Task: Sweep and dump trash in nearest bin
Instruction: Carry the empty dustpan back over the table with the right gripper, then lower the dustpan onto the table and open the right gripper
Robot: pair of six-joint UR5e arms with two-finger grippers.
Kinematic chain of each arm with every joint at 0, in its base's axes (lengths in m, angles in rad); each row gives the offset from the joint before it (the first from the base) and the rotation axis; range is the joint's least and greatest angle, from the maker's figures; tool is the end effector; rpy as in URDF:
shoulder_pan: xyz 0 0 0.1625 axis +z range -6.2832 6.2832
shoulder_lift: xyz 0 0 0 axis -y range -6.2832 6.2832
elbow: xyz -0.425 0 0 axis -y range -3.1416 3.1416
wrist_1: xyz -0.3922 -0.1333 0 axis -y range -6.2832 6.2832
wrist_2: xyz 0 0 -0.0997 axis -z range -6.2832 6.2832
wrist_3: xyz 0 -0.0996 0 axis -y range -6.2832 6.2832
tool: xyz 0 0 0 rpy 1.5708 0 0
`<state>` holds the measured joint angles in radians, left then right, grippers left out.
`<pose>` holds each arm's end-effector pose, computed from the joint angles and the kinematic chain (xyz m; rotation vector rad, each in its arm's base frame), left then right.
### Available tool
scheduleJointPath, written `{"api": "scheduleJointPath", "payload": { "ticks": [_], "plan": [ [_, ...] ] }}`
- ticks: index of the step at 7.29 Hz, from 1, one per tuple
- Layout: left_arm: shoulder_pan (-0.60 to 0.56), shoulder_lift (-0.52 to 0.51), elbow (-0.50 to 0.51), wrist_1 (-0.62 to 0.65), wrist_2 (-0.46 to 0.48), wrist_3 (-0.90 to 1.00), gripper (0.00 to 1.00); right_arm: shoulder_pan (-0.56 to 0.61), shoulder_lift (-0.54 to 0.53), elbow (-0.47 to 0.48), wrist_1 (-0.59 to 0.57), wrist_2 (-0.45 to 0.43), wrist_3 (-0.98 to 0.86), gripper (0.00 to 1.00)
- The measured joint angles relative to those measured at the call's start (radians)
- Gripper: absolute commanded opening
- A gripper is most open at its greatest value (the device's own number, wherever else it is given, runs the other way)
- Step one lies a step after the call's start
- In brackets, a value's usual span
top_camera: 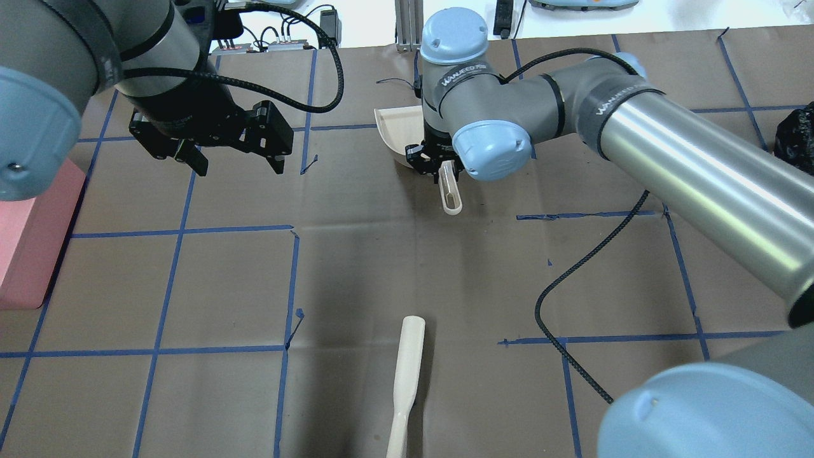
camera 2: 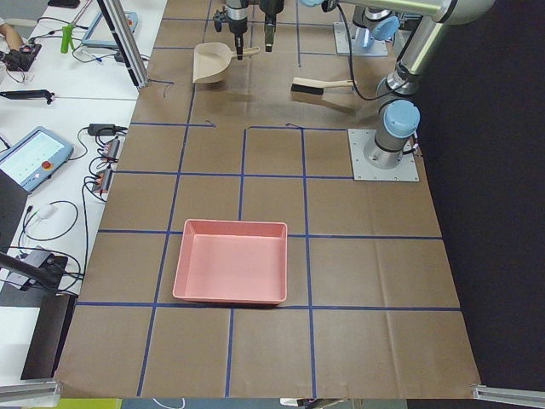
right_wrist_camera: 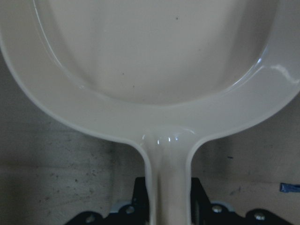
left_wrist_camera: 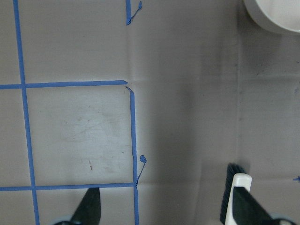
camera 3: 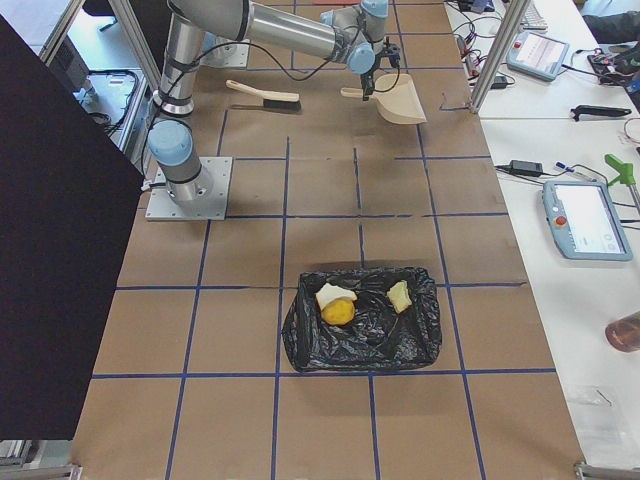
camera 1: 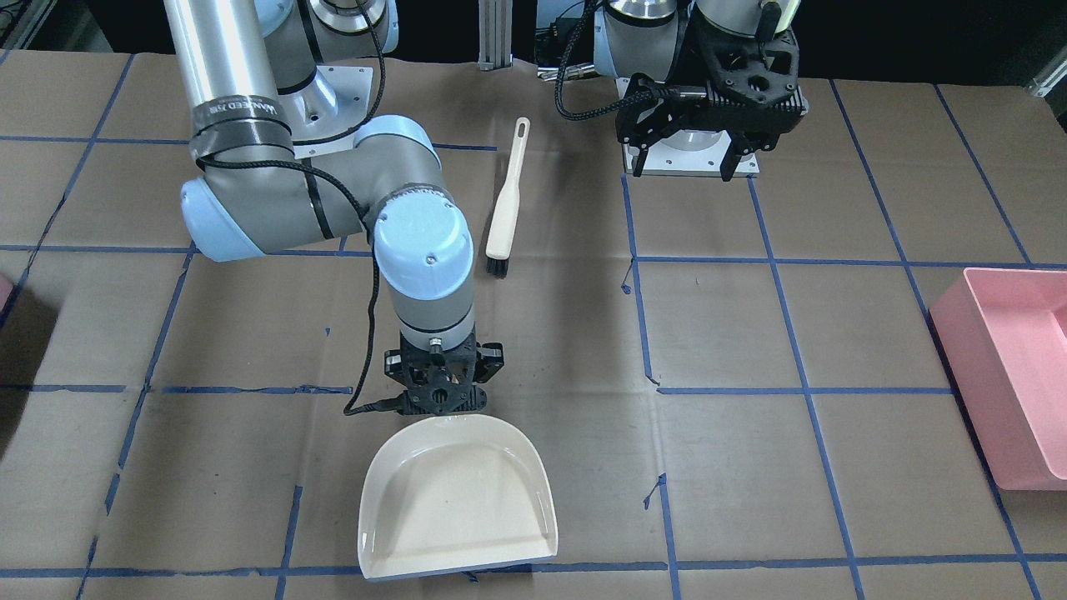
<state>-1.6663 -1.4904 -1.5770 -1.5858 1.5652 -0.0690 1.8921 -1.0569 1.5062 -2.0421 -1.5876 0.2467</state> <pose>-0.1773 -0.4475 0.5217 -0.0417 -3.1295 0.0916 0.3346 -0.5885 0.2649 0.1165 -3.1292 0.0404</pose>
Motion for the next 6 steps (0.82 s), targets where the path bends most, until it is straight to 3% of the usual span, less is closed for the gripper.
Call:
{"api": "scheduleJointPath", "payload": {
  "ticks": [2,6],
  "plan": [
    [-0.001,0.012,-0.002,0.0,0.0,-0.001,1.0,0.043,0.088,-0.035,-0.044,-0.028,0.072,0.04],
    [-0.003,0.037,-0.034,-0.029,-0.001,-0.005,1.0,0.046,0.096,-0.047,-0.063,-0.025,0.093,0.07]
  ]
}}
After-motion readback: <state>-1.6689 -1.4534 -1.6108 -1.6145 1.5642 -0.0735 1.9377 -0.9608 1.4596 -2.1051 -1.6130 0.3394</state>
